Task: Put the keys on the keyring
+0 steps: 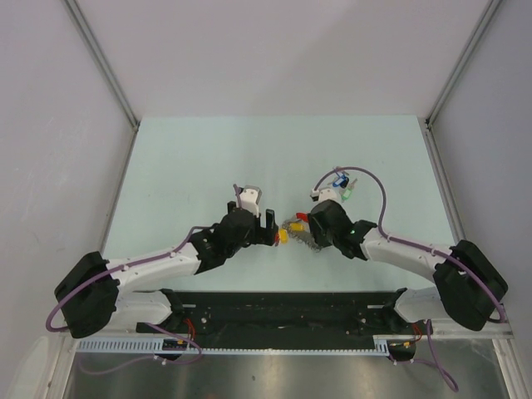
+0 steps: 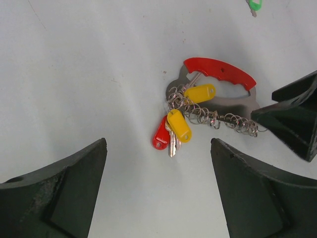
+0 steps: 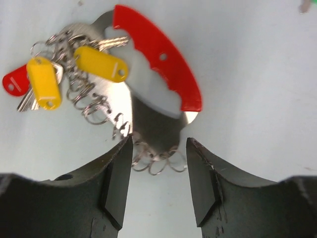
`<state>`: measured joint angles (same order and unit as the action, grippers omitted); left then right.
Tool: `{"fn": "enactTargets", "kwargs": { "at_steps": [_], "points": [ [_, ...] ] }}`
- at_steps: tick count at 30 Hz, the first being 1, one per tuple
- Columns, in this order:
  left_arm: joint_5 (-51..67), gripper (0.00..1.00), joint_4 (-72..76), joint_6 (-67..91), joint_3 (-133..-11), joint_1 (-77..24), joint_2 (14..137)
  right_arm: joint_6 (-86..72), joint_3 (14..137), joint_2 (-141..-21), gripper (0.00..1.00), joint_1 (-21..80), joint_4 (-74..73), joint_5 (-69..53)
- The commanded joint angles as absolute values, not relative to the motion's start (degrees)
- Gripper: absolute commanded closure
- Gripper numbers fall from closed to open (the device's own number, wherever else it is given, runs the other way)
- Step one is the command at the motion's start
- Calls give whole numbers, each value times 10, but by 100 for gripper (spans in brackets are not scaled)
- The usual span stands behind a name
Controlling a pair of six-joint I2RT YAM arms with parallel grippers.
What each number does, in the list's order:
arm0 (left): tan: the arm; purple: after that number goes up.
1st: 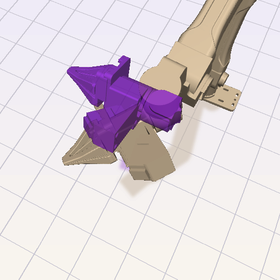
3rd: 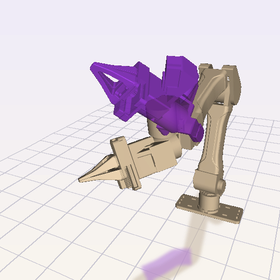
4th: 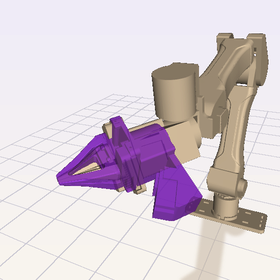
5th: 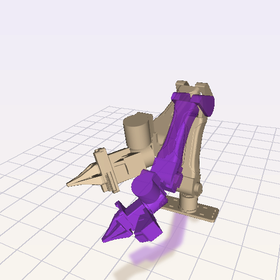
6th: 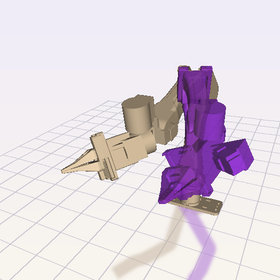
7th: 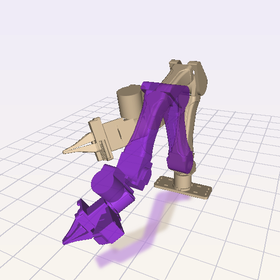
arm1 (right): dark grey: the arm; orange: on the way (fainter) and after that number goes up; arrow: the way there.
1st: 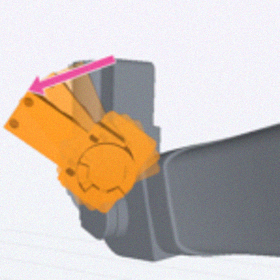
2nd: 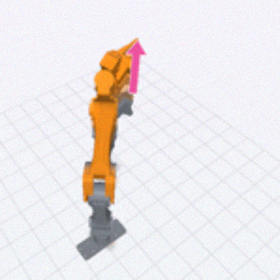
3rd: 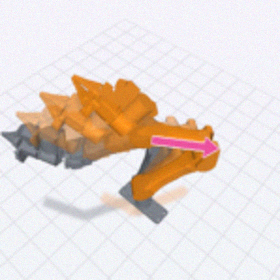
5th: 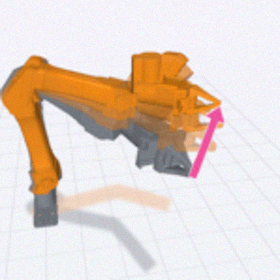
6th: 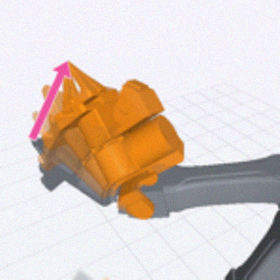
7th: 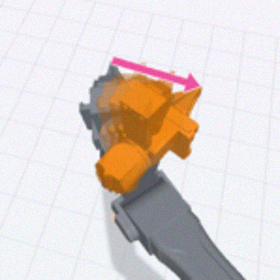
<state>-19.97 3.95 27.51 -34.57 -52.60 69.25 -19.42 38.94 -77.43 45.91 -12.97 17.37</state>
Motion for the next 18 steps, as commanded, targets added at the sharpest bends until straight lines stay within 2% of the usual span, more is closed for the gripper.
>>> {"fn": "enactTargets", "kwargs": {
  "at_steps": [1,4,8,18],
  "points": [
    [-217,9,63,282,-344,-527,679,-196,399,-744,48,429,-153,190],
    [-221,9,63,282,-343,-527,674,-194,400,-720,50,432,-134,157],
    [-226,9,63,282,-338,-527,667,-203,398,-708,59,451,-88,135],
    [-234,9,53,289,-317,-527,628,-243,398,-785,72,448,-17,87]
  ]
}}
